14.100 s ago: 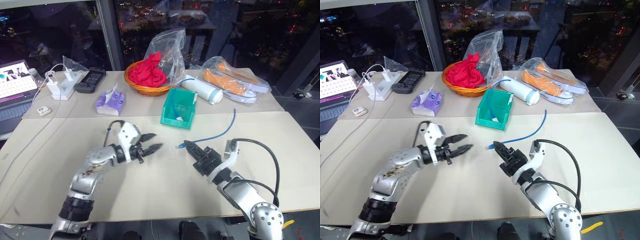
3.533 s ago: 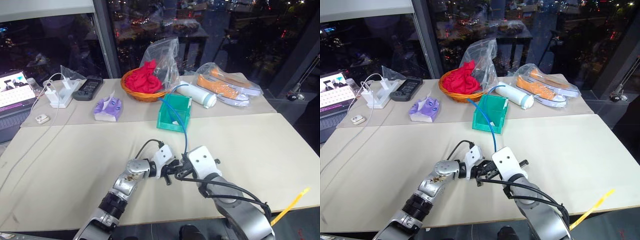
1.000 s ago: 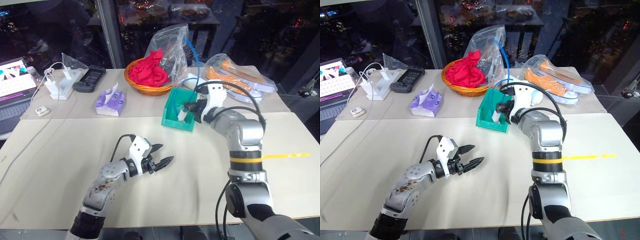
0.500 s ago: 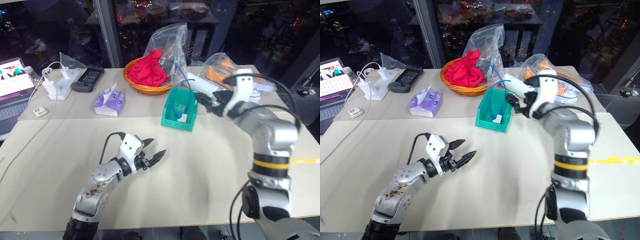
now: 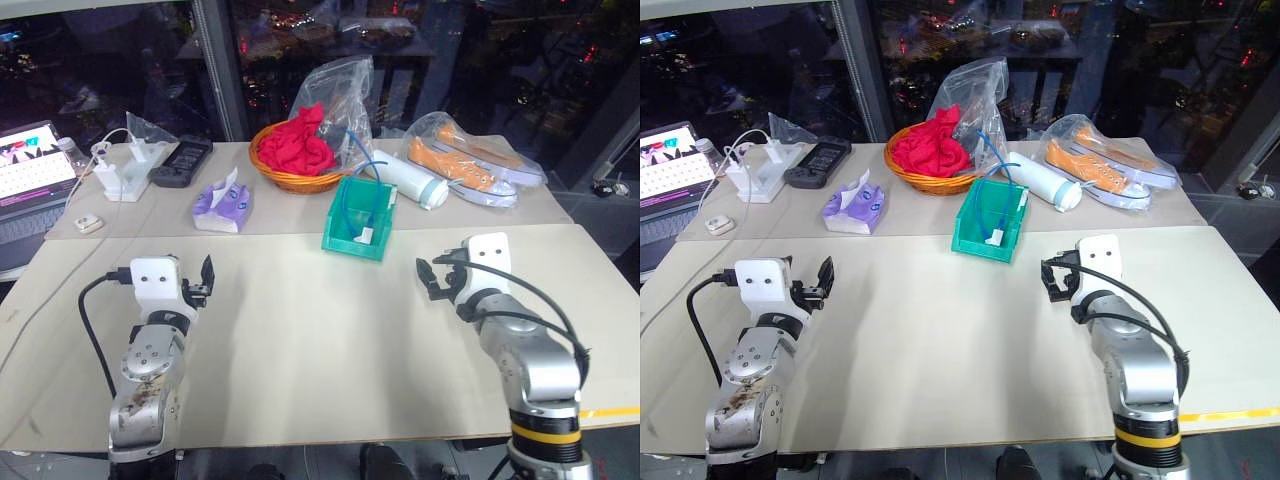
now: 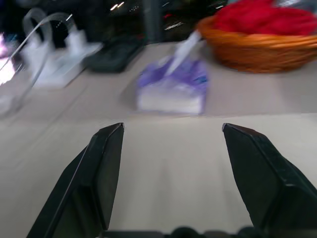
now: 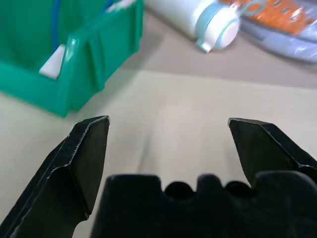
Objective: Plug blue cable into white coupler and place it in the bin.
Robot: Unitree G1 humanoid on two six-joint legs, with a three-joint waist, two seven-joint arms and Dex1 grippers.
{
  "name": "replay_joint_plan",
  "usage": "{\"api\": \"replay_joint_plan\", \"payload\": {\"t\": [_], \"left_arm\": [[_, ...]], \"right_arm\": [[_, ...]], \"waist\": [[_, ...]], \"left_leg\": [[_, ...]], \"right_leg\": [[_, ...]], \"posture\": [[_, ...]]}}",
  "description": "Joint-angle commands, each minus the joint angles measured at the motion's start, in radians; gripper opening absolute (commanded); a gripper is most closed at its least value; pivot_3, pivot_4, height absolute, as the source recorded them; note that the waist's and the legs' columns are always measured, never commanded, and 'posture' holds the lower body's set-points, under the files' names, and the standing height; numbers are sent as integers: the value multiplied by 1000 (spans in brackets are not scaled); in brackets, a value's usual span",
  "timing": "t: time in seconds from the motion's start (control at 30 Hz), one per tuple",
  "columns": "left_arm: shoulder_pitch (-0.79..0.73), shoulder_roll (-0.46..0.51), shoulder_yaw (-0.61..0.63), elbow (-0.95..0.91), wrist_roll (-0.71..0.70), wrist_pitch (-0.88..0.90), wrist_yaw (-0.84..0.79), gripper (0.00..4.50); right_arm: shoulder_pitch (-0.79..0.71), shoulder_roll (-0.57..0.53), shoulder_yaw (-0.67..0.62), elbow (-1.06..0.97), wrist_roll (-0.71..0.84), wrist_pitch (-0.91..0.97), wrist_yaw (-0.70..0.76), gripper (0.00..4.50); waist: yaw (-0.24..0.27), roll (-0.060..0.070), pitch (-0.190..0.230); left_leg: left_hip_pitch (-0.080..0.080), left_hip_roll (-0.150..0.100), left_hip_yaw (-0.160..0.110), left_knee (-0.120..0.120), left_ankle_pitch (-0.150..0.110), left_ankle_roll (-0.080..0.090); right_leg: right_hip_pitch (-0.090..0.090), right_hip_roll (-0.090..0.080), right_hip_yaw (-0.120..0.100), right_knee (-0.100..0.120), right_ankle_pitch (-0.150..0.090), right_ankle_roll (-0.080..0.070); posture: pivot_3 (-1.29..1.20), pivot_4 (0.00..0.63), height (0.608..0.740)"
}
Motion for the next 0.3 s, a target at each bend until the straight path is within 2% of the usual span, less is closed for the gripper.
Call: {"api": "replay_joint_plan", "payload": {"t": [0.03, 0.3], "left_arm": [[-10, -16, 28, -19, -27, 16, 27, 3401], [-10, -3, 35, -7, -46, 19, 23, 3401]], "right_arm": [[18, 8, -7, 26, -52, -106, -40, 4448], [30, 15, -19, 80, -62, -161, -38, 4448]], "waist": [[3, 0, 0], [-4, 0, 0]], "left_leg": [[0, 0, 0, 0, 0, 0], [0, 0, 0, 1, 0, 0]], "right_leg": [[0, 0, 0, 0, 0, 0], [0, 1, 0, 0, 0, 0]], "posture": [[0, 150, 723], [0, 150, 723]]}}
